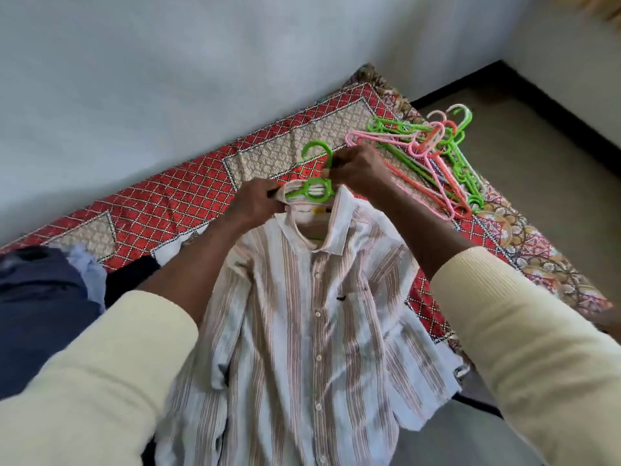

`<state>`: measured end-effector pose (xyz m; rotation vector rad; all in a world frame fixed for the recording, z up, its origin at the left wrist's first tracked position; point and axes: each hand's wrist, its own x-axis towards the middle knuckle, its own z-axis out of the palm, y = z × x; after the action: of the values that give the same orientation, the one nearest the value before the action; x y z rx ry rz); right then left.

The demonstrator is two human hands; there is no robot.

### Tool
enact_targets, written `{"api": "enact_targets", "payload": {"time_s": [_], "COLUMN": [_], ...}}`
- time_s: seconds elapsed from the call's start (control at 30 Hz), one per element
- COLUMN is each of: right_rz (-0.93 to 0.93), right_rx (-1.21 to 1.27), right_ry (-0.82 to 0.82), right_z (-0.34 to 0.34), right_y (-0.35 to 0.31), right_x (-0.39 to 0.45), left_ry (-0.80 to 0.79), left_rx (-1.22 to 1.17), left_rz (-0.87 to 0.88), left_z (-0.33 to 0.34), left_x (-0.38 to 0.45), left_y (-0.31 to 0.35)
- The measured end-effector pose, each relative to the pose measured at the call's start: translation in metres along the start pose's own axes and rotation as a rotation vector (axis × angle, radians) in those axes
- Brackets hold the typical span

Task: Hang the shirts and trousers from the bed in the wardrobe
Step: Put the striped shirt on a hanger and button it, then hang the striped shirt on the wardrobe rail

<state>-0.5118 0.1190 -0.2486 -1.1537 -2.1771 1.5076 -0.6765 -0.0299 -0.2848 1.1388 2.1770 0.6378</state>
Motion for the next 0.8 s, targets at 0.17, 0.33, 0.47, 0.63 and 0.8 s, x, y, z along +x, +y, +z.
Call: {"api": "enact_targets", "payload": {"time_s": [0.17,0.33,0.47,0.63,0.8], "right_rz": [-0.107,-0.242,-0.198,-0.309,-0.353], "right_rx": [0.029,-0.085,-0.088,-0.076,-0.120], "right_ry": [0.184,0.318,0.480,0.496,0.568], "right_z": [-0.040,-0.077,-0.117,-0.134,-0.151], "right_y": [-0.078,-0.160,-0.212,-0.275,-0.311], "right_x": [-0.122,-0.267,-0.382,-0.500,-0.584], "left_ry": [0.317,0.429,0.333,0.398,0.390], "left_rx": [0.146,0.062,-0.027,0.197,0.350], "left_rz": [0.238,0.345,0.405,0.590,0.593], "left_z": [-0.037,-0.063,-0.095,-0.145,-0.173], "left_x": [-0.120,-0.268,-0.378,-0.480,-0.551], "left_y": [0.090,0.167,0.207,0.248,0.285]}}
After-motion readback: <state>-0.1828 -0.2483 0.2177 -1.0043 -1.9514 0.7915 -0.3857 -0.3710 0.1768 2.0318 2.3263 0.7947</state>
